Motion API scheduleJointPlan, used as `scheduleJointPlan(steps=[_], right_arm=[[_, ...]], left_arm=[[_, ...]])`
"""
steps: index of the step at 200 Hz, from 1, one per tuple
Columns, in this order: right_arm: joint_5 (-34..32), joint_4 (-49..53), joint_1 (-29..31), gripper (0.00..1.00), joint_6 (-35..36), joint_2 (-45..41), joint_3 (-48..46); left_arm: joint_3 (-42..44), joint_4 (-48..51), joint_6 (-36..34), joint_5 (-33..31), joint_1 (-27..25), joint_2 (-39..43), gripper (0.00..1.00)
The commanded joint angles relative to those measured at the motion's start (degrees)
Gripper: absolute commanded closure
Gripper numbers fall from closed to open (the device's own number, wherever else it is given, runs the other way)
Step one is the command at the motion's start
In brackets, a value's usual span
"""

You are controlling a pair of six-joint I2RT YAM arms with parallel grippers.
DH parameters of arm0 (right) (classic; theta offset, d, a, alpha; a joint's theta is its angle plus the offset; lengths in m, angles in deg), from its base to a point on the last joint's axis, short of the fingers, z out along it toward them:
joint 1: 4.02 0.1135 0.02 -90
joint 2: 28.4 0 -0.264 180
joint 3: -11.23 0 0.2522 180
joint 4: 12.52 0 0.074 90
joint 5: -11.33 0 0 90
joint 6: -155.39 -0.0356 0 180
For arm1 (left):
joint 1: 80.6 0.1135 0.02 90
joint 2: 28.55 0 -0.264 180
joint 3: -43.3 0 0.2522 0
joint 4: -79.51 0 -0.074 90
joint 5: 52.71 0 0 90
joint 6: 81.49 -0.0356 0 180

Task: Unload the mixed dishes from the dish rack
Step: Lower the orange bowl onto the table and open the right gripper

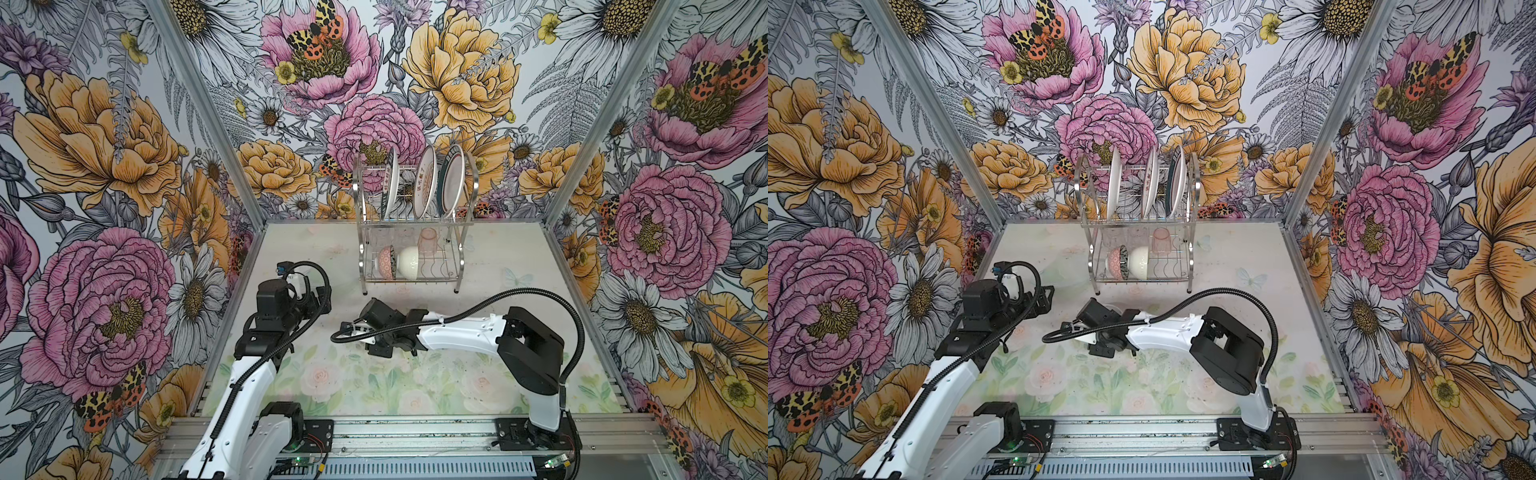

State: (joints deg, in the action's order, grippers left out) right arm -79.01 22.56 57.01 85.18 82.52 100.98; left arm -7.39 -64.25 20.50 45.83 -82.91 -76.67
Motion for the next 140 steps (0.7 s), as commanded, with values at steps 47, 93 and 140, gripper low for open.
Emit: scheduleJointPlan(steps=[47, 93, 140], right_arm=[[5.1, -9.2, -2.2, 0.53, -4.7, -13.5, -3.0], [6.5, -23.7, -9.2, 0.47, -14.9, -24.2, -13.9], [6.6, -33.4, -19.8, 0.47, -27.5, -33.0, -25.6]], left_arm=[[-3.2, -1.6, -4.8, 6.1, 3.2, 0.3, 0.01], [-6.1, -1.7, -9.3, 17.0, 4.6, 0.0, 0.01], [-6.6, -2.3, -13.8, 22.6, 4.1, 1.7, 0.01]])
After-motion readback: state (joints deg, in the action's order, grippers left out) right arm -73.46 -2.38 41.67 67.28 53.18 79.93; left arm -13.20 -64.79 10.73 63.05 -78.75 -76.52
